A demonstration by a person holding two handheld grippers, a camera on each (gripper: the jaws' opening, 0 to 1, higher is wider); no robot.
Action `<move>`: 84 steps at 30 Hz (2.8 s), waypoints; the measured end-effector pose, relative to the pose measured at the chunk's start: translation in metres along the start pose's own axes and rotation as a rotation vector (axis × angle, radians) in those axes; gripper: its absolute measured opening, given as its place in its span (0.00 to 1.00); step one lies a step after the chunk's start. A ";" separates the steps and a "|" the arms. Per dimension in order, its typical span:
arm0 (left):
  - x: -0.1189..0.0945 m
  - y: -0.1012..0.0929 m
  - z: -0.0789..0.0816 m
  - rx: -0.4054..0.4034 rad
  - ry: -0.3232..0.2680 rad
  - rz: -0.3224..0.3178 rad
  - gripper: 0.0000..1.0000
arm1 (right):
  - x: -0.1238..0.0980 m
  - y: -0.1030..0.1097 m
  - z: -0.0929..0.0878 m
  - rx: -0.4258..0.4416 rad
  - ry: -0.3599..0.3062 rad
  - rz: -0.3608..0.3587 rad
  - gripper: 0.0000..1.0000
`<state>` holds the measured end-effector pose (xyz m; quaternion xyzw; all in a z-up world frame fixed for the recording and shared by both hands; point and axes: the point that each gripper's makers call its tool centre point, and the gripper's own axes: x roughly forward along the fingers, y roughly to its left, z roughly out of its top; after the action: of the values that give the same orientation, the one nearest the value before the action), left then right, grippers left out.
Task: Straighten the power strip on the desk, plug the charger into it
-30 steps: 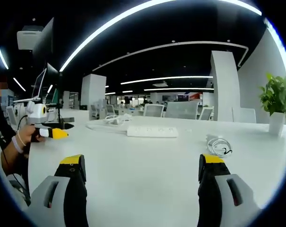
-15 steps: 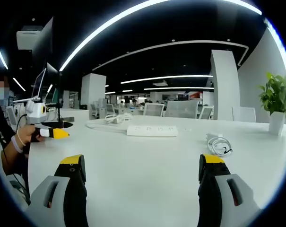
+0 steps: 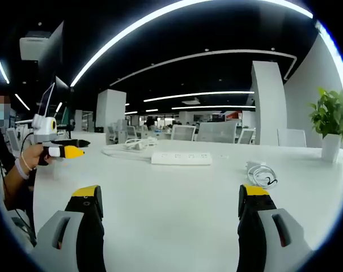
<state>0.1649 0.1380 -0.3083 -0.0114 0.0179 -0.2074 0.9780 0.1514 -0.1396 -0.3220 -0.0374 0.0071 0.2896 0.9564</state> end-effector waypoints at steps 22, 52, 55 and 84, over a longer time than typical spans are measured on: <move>0.034 -0.025 0.037 0.030 -0.036 -0.113 0.99 | 0.001 -0.002 -0.001 -0.001 0.005 0.001 0.99; 0.090 -0.013 0.068 0.039 -0.029 -0.163 0.99 | -0.001 -0.005 -0.011 0.072 0.090 -0.026 0.98; 0.099 -0.009 0.067 0.049 -0.012 -0.163 0.99 | -0.001 -0.006 -0.009 0.077 0.082 -0.033 0.98; 0.205 0.010 0.061 0.249 0.321 -0.227 0.99 | -0.001 0.003 -0.003 0.067 0.087 -0.012 0.97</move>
<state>0.3591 0.0646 -0.2536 0.1407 0.1460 -0.3158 0.9269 0.1494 -0.1379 -0.3255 -0.0181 0.0582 0.2815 0.9576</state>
